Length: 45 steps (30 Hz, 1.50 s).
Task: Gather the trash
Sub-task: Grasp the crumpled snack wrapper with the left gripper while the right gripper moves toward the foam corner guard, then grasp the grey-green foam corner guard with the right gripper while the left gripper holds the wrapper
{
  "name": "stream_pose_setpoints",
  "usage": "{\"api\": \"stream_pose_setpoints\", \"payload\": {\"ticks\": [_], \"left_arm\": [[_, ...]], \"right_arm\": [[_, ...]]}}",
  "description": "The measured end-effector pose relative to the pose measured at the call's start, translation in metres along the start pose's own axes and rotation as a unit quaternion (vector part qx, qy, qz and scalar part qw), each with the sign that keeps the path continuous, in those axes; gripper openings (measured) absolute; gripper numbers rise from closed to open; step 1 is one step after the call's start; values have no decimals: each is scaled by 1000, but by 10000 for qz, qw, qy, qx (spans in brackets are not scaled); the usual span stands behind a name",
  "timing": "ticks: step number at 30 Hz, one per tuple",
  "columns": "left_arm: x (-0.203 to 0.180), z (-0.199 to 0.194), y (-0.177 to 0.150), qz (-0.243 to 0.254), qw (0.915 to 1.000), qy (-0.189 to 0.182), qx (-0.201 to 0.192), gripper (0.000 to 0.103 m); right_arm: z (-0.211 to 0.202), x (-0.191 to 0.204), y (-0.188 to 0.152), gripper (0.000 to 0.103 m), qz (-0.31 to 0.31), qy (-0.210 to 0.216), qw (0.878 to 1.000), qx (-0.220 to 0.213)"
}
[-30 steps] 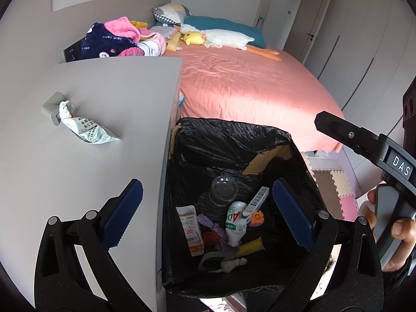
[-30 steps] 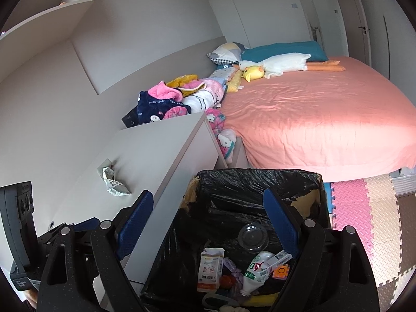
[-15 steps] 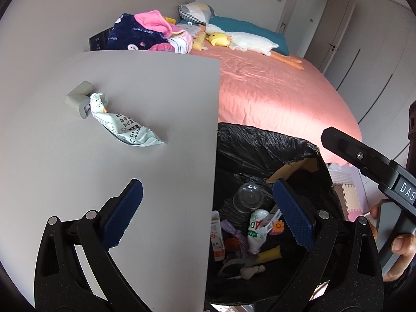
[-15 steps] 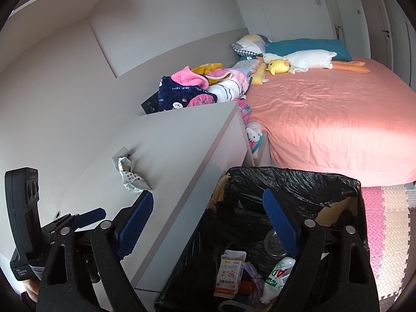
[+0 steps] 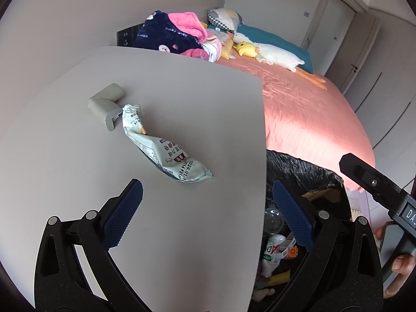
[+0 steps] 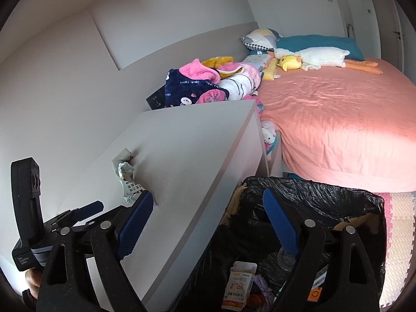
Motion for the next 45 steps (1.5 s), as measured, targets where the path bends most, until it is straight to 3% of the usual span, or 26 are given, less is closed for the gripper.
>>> {"api": "stream_pose_setpoints", "payload": {"ticks": [11, 18, 20, 22, 28, 36, 45], "left_arm": [[38, 37, 17, -343, 9979, 535, 87, 95], [44, 60, 16, -368, 9975, 514, 302, 77], [44, 66, 16, -312, 9976, 513, 356, 67], [44, 73, 16, -265, 9974, 491, 455, 46], [51, 71, 16, -291, 9979, 409, 416, 34], [69, 39, 20, -180, 9989, 394, 198, 32], [125, 3, 32, -577, 9947, 841, -95, 32]], "right_arm": [[39, 14, 3, 86, -34, 68, 9999, 108], [56, 24, 1, 86, -89, 66, 9998, 177], [60, 27, 1, 86, -118, 58, 9997, 186], [64, 29, 2, 86, -129, 55, 9997, 198], [72, 38, 2, 86, -183, 57, 9996, 229], [82, 60, -3, 86, -251, 167, 9990, 322], [105, 101, -16, 86, -471, 384, 9967, 540]]}}
Point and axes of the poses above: each gripper's, at about its wrist camera, not at the fingertips, and z roughly the way its jaws point, x to its left, y to its top, the point moved 2 cm from there along z, roughly the way its jaws point, and after that the axes turned 15 degrees about -x, right-handed, at the moved point
